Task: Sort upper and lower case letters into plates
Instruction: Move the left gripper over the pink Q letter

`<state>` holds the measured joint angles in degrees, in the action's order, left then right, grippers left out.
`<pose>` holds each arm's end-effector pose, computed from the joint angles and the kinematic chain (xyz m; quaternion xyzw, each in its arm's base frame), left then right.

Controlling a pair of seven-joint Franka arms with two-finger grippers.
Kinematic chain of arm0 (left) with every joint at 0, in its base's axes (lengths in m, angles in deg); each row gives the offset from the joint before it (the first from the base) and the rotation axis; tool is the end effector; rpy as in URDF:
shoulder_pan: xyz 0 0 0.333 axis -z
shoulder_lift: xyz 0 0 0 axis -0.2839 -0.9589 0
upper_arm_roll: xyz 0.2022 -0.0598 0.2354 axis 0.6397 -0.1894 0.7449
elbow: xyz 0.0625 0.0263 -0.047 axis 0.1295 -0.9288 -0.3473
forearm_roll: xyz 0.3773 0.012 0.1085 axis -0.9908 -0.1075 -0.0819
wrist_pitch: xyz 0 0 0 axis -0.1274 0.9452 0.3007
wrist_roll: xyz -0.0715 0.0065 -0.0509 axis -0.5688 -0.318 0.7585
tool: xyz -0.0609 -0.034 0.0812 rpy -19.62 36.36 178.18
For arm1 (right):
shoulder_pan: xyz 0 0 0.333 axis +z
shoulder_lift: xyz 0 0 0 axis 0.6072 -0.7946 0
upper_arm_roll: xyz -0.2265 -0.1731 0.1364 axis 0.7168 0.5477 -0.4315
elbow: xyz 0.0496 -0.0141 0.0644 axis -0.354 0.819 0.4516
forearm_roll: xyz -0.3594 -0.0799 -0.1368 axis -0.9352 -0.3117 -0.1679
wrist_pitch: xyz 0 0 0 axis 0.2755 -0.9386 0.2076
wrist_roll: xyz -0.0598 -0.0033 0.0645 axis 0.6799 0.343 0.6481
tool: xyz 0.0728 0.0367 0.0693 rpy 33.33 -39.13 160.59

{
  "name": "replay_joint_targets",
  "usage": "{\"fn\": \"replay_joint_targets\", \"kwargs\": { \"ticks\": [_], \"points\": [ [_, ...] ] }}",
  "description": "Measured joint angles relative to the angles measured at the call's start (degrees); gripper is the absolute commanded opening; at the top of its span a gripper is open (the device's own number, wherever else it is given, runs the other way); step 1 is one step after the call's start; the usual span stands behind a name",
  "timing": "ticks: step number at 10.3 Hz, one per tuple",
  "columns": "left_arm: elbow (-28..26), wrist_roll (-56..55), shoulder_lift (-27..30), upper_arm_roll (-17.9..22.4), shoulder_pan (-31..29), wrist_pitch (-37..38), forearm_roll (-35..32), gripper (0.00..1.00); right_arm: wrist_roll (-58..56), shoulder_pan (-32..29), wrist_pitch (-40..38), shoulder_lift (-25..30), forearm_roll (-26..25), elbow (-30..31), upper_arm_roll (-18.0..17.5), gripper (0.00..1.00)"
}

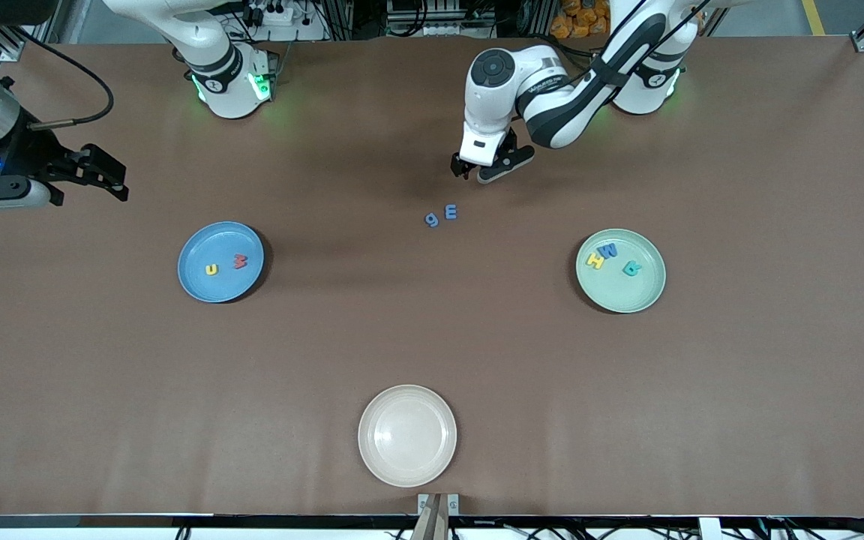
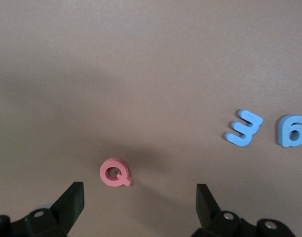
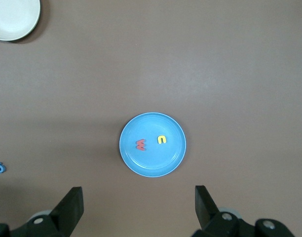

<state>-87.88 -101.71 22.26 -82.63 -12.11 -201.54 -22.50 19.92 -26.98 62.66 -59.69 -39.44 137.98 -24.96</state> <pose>0.2712 -0.4238 0.2325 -0.9693 -0.2427 0.0380 0.0075 0.5318 0.0477 0.6080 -0.9995 -0.0317 -0.0066 0.0040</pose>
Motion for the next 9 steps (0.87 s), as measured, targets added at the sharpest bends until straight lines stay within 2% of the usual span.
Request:
{"fn": "replay_joint_targets", "kwargs": {
  "ticks": [2, 4, 9],
  "points": [
    [-2.2, -2.3, 0.0, 0.0, -0.1, -4.7, 0.0, 1.0, 0.0, 0.2, 0.0, 0.0, 0.2, 0.0, 0.0, 1.0],
    [-3.4, -2.6, 0.0, 0.0, 0.0, -6.1, -0.1, 1.0, 0.0, 0.2, 0.2, 0.0, 0.2, 0.0, 0.0, 1.0],
    [-7.8, -5.4, 0.0, 0.6, -0.8, -11.1, -7.6, 1.0, 0.0, 1.2, 0.7, -0.1, 0.3, 0.0, -0.9, 1.0]
  ]
}}
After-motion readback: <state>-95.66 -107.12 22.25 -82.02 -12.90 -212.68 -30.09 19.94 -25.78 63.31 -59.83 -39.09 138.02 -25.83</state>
